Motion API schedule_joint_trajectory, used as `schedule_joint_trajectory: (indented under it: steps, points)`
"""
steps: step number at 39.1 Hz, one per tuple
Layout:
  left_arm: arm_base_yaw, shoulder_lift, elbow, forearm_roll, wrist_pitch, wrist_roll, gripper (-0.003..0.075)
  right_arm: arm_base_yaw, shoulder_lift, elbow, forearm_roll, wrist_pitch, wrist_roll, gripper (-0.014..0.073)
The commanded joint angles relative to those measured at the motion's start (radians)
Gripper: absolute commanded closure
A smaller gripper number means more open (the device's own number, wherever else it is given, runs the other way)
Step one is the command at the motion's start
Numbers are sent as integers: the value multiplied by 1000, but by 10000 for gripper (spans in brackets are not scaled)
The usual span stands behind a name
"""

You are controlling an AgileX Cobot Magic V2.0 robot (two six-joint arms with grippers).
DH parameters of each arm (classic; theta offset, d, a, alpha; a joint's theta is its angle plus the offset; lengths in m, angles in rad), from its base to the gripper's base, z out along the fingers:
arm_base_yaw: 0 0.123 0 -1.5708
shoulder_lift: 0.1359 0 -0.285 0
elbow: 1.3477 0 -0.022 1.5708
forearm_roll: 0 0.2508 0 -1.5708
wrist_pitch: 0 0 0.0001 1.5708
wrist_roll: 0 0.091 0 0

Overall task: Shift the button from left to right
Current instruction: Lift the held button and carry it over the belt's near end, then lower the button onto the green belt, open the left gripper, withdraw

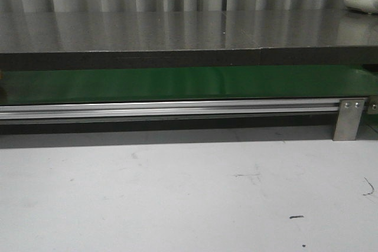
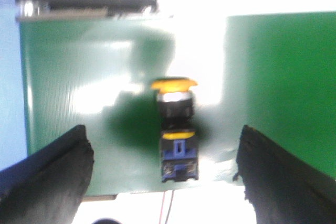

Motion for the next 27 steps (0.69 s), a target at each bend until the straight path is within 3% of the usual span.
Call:
schedule_joint_trajectory:
  steps: [1, 5, 11, 12, 22, 27]
  points:
    - [-12, -57, -48, -16, 58, -1, 192, -5, 15, -35, -5, -86, 0, -52]
    - [-12, -57, -48, -18, 58, -1, 342, -5, 15, -35, -5, -86, 0, -52]
    - [-12, -76, -39, -64, 58, -1, 707, -5, 15, -35, -5, -86, 0, -52]
    - [-13, -80, -36, -64, 58, -1, 735, -5, 15, -35, -5, -86, 0, -52]
    - [-17, -257, 175, 12, 58, -1, 741, -5, 15, -35, -5, -86, 0, -52]
    - [-26, -381, 322, 12, -12, -1, 741, -5, 15, -35, -5, -86, 0, -52]
